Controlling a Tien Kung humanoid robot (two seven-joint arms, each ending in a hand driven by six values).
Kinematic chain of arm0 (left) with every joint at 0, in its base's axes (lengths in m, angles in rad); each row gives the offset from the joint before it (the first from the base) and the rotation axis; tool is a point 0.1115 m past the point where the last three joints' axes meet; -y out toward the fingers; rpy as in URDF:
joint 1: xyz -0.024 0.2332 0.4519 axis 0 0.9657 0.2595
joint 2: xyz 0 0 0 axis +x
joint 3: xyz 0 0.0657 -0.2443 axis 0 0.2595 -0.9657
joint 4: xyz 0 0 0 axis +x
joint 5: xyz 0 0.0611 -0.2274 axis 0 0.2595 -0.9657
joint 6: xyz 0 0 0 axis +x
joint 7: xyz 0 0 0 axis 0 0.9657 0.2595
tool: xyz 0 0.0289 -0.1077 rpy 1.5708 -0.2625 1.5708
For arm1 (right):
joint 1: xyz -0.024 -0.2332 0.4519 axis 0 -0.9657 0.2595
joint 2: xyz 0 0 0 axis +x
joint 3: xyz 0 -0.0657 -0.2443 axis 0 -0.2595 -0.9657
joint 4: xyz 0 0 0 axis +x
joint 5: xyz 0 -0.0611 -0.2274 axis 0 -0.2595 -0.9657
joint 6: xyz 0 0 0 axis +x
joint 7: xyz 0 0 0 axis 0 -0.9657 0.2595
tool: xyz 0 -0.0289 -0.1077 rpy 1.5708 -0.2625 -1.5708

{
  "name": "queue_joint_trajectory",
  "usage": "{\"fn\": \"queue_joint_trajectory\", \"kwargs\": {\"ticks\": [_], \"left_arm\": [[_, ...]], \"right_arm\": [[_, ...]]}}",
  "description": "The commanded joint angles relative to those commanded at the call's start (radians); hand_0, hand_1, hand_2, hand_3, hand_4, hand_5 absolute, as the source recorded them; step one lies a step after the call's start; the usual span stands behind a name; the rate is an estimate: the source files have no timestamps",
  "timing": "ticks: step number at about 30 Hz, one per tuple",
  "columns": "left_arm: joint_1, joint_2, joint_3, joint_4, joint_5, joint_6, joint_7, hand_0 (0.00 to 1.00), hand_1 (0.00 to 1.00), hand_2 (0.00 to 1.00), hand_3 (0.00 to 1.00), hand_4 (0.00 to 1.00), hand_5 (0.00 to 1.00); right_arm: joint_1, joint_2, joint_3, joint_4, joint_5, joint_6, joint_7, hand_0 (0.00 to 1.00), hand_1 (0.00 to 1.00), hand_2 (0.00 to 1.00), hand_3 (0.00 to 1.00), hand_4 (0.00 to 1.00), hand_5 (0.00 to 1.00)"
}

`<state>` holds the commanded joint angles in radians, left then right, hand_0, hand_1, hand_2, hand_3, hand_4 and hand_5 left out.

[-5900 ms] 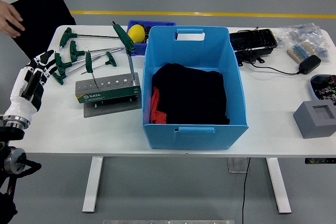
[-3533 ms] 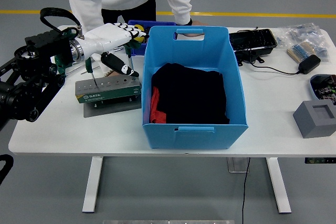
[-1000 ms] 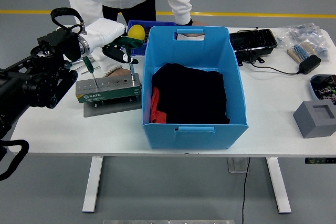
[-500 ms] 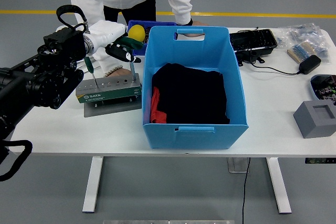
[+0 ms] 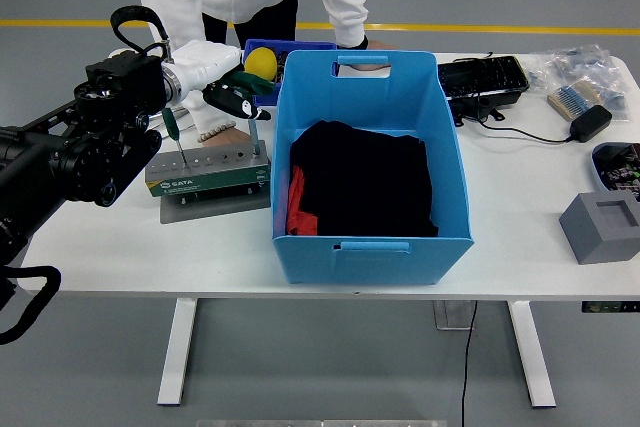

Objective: Lift tool from toolbox,place it in box,lift tool from toolbox,place it in box

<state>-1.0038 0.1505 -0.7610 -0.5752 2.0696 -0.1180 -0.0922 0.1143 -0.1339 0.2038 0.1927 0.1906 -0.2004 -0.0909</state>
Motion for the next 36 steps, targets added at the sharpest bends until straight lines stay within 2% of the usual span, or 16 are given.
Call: {"fn": "queue_joint_trajectory", "kwargs": {"ticks": [7, 13, 14, 19, 20, 25, 26, 36], "left_arm": [[-0.006, 0.008, -0.005, -0.017, -0.005, 0.0, -0.002, 0.045, 0.002, 0.006, 0.029, 0.998, 0.747], [-0.007, 0.014, -0.007, -0.037, -0.021, 0.0, -0.005, 0.04, 0.002, 0.002, 0.016, 0.998, 0.734], [-0.007, 0.015, -0.008, -0.04, -0.024, 0.001, -0.006, 0.044, 0.002, 0.002, 0.011, 0.989, 0.694], [-0.006, 0.023, -0.015, -0.069, -0.042, 0.015, -0.012, 0.044, 0.002, 0.002, 0.011, 0.989, 0.694], [-0.006, 0.024, -0.017, -0.076, -0.046, 0.017, -0.013, 0.048, 0.002, 0.002, 0.008, 0.833, 0.663], [-0.012, 0.035, -0.018, -0.098, -0.058, 0.016, -0.014, 0.048, 0.002, 0.002, 0.008, 0.833, 0.663], [-0.013, 0.036, -0.018, -0.1, -0.059, 0.016, -0.014, 0.049, 0.002, 0.002, 0.011, 0.79, 0.62], [-0.042, 0.062, -0.021, -0.118, -0.083, 0.007, 0.001, 0.05, 0.002, 0.002, 0.015, 0.766, 0.583]], "right_arm": [[-0.001, 0.0, 0.001, -0.001, -0.001, -0.001, 0.001, 0.684, 0.669, 0.755, 0.64, 0.866, 0.725], [-0.002, 0.001, 0.008, -0.002, -0.009, -0.002, -0.001, 0.684, 0.668, 0.755, 0.641, 0.865, 0.723], [-0.003, 0.001, 0.01, -0.002, -0.011, -0.002, -0.002, 0.684, 0.667, 0.753, 0.638, 0.864, 0.724], [-0.007, 0.002, 0.016, -0.002, -0.017, -0.003, -0.004, 0.684, 0.667, 0.753, 0.638, 0.864, 0.724], [-0.008, 0.003, 0.017, -0.002, -0.018, -0.004, -0.004, 0.684, 0.667, 0.753, 0.638, 0.862, 0.722], [-0.013, 0.004, 0.023, -0.002, -0.026, -0.005, -0.007, 0.684, 0.667, 0.753, 0.638, 0.862, 0.722], [-0.013, 0.004, 0.024, -0.002, -0.026, -0.005, -0.007, 0.684, 0.667, 0.754, 0.638, 0.862, 0.722], [-0.02, 0.005, 0.028, -0.003, -0.03, -0.006, -0.008, 0.684, 0.667, 0.754, 0.638, 0.861, 0.723]]}}
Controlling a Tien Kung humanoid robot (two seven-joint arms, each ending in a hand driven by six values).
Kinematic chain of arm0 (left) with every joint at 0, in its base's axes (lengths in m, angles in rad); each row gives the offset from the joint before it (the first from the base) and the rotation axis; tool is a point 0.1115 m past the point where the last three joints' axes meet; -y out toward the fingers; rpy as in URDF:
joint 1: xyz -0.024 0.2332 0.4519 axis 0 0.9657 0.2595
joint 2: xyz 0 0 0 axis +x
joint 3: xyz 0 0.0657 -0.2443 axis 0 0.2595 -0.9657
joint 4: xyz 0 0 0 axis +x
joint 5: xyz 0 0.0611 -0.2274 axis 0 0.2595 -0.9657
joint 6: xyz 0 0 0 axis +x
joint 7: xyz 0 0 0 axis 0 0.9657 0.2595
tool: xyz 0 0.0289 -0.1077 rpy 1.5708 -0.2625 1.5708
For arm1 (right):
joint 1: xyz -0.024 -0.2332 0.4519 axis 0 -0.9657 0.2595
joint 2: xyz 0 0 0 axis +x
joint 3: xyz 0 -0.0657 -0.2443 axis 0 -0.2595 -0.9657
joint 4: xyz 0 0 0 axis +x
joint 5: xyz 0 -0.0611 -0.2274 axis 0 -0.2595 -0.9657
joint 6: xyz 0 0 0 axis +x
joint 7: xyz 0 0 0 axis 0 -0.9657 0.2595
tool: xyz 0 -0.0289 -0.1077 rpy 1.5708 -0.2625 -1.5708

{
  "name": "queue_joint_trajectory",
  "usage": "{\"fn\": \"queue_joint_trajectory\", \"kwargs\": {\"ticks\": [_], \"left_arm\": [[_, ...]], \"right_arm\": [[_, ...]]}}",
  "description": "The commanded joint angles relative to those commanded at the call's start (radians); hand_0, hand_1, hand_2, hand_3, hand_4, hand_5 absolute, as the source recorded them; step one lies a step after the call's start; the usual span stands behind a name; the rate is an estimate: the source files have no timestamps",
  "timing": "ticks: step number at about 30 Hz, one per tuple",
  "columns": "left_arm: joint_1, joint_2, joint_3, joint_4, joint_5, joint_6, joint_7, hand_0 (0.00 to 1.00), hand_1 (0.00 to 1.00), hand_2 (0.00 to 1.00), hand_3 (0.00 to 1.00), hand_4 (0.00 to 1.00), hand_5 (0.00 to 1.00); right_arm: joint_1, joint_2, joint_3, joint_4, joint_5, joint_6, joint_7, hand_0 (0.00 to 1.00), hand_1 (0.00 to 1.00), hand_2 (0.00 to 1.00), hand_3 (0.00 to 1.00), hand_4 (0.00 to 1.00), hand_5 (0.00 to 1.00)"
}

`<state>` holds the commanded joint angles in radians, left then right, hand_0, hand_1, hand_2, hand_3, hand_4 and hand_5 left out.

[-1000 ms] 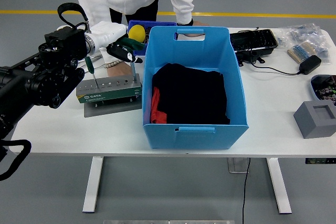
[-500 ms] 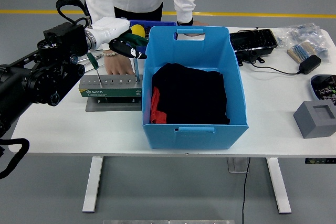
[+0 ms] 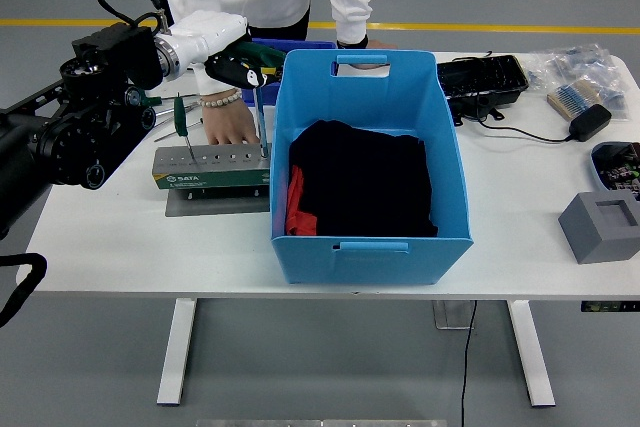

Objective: Lift tool from toolbox,place it in box,lift tool from toolbox,place it in box

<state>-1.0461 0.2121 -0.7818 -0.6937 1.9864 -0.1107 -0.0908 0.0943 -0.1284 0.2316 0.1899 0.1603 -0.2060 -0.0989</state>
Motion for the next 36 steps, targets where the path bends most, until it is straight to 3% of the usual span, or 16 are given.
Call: {"fn": "queue_joint_trajectory", "kwargs": {"ticks": [15, 21, 30, 36], "left_arm": [[-0.115, 0.084, 0.017, -0.075, -0.03, -0.023, 0.018, 0.051, 0.002, 0.005, 0.026, 0.735, 0.536], [-0.133, 0.104, 0.006, -0.156, -0.036, -0.039, 0.038, 0.051, 0.002, 0.005, 0.03, 0.724, 0.522], [-0.124, 0.07, 0.013, -0.307, -0.079, -0.069, 0.076, 0.05, 0.002, 0.006, 0.032, 0.72, 0.515], [-0.102, 0.019, 0.061, -0.389, -0.131, -0.073, 0.082, 0.051, 0.002, 0.006, 0.033, 0.717, 0.51]], "right_arm": [[-0.001, -0.001, -0.011, -0.002, 0.021, 0.001, 0.005, 0.685, 0.665, 0.752, 0.636, 0.859, 0.721], [-0.001, -0.001, -0.014, -0.003, 0.022, 0.002, 0.005, 0.684, 0.665, 0.753, 0.636, 0.858, 0.72], [-0.002, 0.001, -0.008, -0.002, 0.011, 0.002, 0.002, 0.685, 0.665, 0.752, 0.635, 0.858, 0.72], [0.0, 0.001, -0.011, -0.002, 0.011, 0.002, 0.002, 0.685, 0.665, 0.752, 0.635, 0.858, 0.719]]}}
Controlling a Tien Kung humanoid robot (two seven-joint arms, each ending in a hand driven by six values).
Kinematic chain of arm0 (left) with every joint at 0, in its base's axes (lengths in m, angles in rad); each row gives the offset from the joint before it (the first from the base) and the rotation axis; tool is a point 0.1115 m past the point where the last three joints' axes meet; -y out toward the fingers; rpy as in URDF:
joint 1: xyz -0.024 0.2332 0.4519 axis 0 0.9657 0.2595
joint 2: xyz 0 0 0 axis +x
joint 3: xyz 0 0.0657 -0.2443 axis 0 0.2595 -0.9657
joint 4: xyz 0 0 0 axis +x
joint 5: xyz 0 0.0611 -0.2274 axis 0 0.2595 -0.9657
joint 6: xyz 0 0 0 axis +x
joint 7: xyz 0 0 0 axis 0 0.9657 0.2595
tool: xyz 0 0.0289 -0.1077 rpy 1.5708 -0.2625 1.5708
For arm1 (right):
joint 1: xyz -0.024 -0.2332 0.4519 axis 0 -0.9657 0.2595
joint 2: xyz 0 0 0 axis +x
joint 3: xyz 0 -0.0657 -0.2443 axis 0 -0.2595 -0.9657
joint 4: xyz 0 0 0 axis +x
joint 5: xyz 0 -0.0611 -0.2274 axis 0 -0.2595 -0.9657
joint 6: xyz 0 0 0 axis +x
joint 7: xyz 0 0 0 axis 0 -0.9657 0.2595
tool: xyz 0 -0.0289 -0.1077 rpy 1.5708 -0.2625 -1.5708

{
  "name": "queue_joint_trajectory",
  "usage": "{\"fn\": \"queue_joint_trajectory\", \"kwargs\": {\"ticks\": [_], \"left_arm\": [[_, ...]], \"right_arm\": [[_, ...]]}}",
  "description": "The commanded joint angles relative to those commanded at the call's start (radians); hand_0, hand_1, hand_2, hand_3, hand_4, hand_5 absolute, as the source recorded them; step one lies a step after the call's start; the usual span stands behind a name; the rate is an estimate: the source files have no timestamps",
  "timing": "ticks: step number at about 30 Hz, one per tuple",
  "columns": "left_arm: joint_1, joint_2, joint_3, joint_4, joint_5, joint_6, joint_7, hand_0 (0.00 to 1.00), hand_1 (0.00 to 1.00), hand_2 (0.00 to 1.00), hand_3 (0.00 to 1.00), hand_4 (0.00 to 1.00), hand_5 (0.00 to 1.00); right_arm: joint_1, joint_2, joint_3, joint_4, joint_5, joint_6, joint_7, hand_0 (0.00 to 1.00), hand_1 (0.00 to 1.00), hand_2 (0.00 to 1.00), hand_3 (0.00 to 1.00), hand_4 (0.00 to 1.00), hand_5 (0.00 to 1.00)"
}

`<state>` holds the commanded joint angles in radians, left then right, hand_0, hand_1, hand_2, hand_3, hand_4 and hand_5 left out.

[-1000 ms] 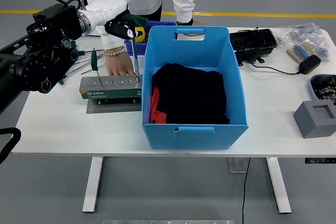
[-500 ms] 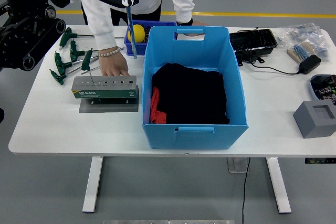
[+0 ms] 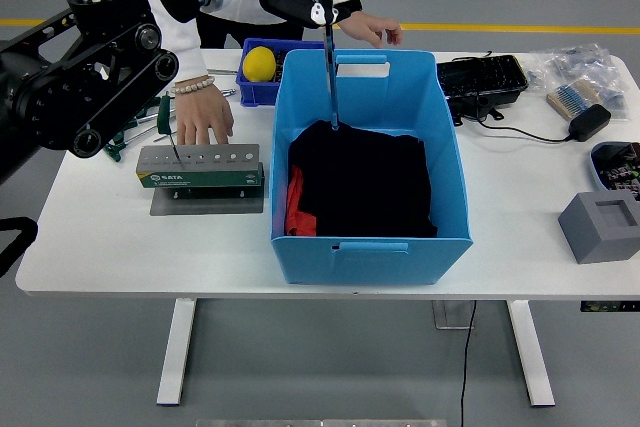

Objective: Lift tool from toolbox,place it in box,lift tool from toolbox,place it in box

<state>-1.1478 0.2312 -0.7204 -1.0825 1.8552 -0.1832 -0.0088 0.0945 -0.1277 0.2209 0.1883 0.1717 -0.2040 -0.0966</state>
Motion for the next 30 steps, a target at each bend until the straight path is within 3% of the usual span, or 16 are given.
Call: {"fn": "queue_joint_trajectory", "kwargs": {"ticks": [8, 16, 20, 25, 26, 30], "left_arm": [[-0.03, -0.036, 0.199, 0.068, -0.03, 0.022, -0.048, 0.051, 0.002, 0.009, 0.042, 0.713, 0.5], [-0.067, -0.077, 0.397, 0.143, -0.092, 0.001, -0.065, 0.068, 0.002, 0.014, 0.046, 0.711, 0.496], [-0.08, -0.101, 0.438, 0.171, -0.09, -0.046, -0.042, 0.09, 0.002, 0.03, 0.066, 0.716, 0.501], [-0.082, -0.124, 0.439, 0.206, -0.103, -0.106, -0.047, 0.09, 0.002, 0.03, 0.066, 0.716, 0.501], [-0.081, -0.127, 0.438, 0.211, -0.111, -0.114, -0.049, 0.224, 0.187, 0.219, 0.332, 0.856, 0.681], [-0.081, -0.14, 0.438, 0.225, -0.129, -0.141, -0.064, 0.224, 0.187, 0.219, 0.332, 0.856, 0.681]], "right_arm": [[0.004, -0.002, -0.002, 0.001, -0.001, -0.001, 0.001, 0.684, 0.665, 0.752, 0.635, 0.856, 0.718], [0.003, -0.005, 0.006, 0.001, -0.017, -0.002, -0.001, 0.684, 0.664, 0.751, 0.635, 0.857, 0.717], [0.005, -0.007, 0.01, 0.001, -0.024, -0.004, -0.002, 0.683, 0.663, 0.751, 0.634, 0.857, 0.718], [0.007, -0.008, 0.01, 0.001, -0.024, -0.005, -0.001, 0.683, 0.663, 0.751, 0.634, 0.857, 0.718], [0.008, -0.009, 0.01, 0.001, -0.024, -0.005, -0.001, 0.682, 0.66, 0.75, 0.633, 0.857, 0.718], [0.009, -0.011, 0.012, 0.002, -0.027, -0.008, 0.0, 0.682, 0.66, 0.75, 0.633, 0.857, 0.718]]}}
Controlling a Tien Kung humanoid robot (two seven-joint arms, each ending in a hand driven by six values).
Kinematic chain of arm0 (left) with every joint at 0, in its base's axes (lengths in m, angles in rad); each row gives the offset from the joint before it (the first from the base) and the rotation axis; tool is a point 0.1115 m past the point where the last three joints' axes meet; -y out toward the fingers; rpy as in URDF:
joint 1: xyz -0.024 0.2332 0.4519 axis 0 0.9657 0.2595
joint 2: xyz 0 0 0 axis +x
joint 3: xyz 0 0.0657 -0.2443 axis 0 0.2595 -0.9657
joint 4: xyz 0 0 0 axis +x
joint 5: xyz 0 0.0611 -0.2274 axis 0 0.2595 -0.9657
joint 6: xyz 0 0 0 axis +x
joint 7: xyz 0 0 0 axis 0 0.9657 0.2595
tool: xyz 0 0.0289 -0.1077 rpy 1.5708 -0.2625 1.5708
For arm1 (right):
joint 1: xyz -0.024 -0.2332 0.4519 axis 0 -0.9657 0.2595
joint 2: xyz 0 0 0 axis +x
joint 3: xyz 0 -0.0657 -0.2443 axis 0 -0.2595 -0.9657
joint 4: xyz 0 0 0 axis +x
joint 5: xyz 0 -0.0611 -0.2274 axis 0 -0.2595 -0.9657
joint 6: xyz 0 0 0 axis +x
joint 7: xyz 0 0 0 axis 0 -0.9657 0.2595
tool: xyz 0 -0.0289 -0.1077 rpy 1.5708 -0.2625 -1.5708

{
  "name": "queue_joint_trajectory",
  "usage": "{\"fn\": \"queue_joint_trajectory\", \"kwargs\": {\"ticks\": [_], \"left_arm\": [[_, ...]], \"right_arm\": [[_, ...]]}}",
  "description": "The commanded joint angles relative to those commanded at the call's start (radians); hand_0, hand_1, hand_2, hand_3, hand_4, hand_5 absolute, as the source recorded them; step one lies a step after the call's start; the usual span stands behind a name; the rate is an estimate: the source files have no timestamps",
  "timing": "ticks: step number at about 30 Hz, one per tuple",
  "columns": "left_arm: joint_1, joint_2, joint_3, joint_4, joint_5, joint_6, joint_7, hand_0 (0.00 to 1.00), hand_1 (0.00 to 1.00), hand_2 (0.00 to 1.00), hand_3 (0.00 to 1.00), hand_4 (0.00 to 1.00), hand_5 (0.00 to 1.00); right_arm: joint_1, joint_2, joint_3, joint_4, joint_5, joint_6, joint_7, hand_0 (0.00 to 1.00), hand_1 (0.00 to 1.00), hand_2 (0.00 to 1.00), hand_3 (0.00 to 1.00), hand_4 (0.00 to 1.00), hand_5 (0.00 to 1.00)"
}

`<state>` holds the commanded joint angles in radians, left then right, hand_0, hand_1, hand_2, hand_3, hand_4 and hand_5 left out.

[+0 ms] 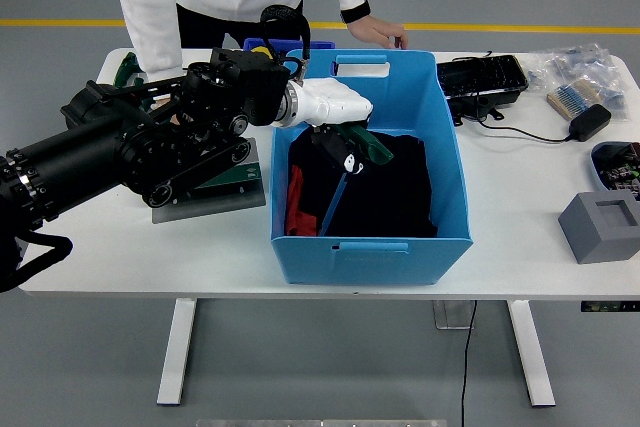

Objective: Lift tool from toolbox,place it in box,lift tool from toolbox,place it in box

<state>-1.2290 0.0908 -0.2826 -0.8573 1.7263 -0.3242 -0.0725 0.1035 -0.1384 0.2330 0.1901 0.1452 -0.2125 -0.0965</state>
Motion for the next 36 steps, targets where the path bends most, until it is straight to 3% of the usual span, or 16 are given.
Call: {"fn": "queue_joint_trajectory", "kwargs": {"ticks": [1, 2, 7, 8, 9, 13, 14, 15, 20, 23, 28, 32, 33, 36], "left_arm": [[0.001, -0.003, 0.0, 0.003, -0.005, -0.004, -0.004, 0.224, 0.187, 0.219, 0.332, 0.856, 0.681], [0.002, -0.007, 0.0, 0.007, -0.012, -0.008, -0.012, 0.308, 0.394, 0.471, 0.543, 0.908, 0.719], [0.01, -0.028, 0.005, 0.029, -0.05, -0.002, -0.059, 0.308, 0.394, 0.471, 0.543, 0.908, 0.719], [0.012, -0.033, 0.005, 0.034, -0.054, 0.004, -0.069, 0.448, 0.57, 0.63, 0.644, 0.943, 0.745], [0.013, -0.034, 0.006, 0.036, -0.055, 0.007, -0.073, 0.448, 0.57, 0.63, 0.644, 0.943, 0.745], [0.015, -0.048, -0.002, 0.056, -0.054, 0.075, -0.115, 0.448, 0.57, 0.63, 0.644, 0.943, 0.745], [0.014, -0.053, -0.01, 0.067, -0.044, 0.106, -0.128, 0.448, 0.57, 0.63, 0.644, 0.943, 0.745], [0.012, -0.058, -0.02, 0.078, -0.032, 0.138, -0.138, 0.555, 0.671, 0.723, 0.686, 0.951, 0.738], [0.001, -0.073, -0.101, 0.126, 0.034, 0.253, -0.17, 0.555, 0.671, 0.723, 0.686, 0.951, 0.738], [0.004, -0.066, -0.162, 0.124, 0.063, 0.281, -0.176, 0.584, 0.692, 0.747, 0.699, 0.956, 0.737], [0.022, -0.037, -0.25, 0.097, 0.15, 0.255, -0.154, 0.564, 0.657, 0.711, 0.69, 0.958, 0.736], [0.057, 0.014, -0.322, 0.061, 0.263, 0.196, -0.116, 0.564, 0.657, 0.711, 0.69, 0.958, 0.736], [0.083, 0.034, -0.361, 0.042, 0.312, 0.191, -0.107, 0.446, 0.591, 0.653, 0.671, 0.958, 0.741], [0.15, 0.066, -0.473, 0.01, 0.413, 0.188, -0.088, 0.446, 0.591, 0.653, 0.671, 0.958, 0.741]], "right_arm": [[0.0, 0.0, 0.001, 0.0, -0.002, -0.001, 0.0, 0.682, 0.66, 0.75, 0.633, 0.857, 0.718], [0.0, -0.001, 0.003, 0.0, -0.005, -0.001, -0.001, 0.682, 0.66, 0.749, 0.632, 0.858, 0.718], [-0.003, -0.003, 0.018, 0.002, -0.027, -0.005, -0.005, 0.682, 0.66, 0.749, 0.632, 0.858, 0.718], [-0.003, -0.003, 0.022, 0.003, -0.036, -0.005, -0.007, 0.679, 0.658, 0.751, 0.631, 0.857, 0.717], [-0.004, -0.004, 0.024, 0.003, -0.04, -0.005, -0.008, 0.679, 0.658, 0.751, 0.631, 0.857, 0.717], [-0.004, -0.006, 0.033, 0.006, -0.056, -0.007, -0.011, 0.679, 0.658, 0.751, 0.631, 0.857, 0.717], [-0.004, -0.007, 0.035, 0.007, -0.06, -0.008, -0.012, 0.679, 0.658, 0.751, 0.631, 0.857, 0.717], [-0.004, -0.007, 0.038, 0.007, -0.065, -0.008, -0.013, 0.677, 0.658, 0.749, 0.63, 0.857, 0.718], [-0.003, -0.01, 0.046, 0.011, -0.083, -0.01, -0.018, 0.677, 0.658, 0.749, 0.63, 0.857, 0.718], [-0.005, -0.011, 0.046, 0.012, -0.083, -0.01, -0.017, 0.676, 0.657, 0.747, 0.63, 0.857, 0.719], [-0.005, -0.01, 0.04, 0.011, -0.072, -0.009, -0.014, 0.676, 0.657, 0.747, 0.629, 0.857, 0.719], [-0.006, -0.009, 0.031, 0.01, -0.057, -0.008, -0.01, 0.676, 0.657, 0.747, 0.629, 0.857, 0.719], [-0.007, -0.008, 0.029, 0.009, -0.053, -0.007, -0.008, 0.675, 0.655, 0.745, 0.628, 0.856, 0.719], [-0.01, -0.005, 0.024, 0.008, -0.038, -0.008, -0.004, 0.675, 0.655, 0.745, 0.628, 0.856, 0.719]]}}
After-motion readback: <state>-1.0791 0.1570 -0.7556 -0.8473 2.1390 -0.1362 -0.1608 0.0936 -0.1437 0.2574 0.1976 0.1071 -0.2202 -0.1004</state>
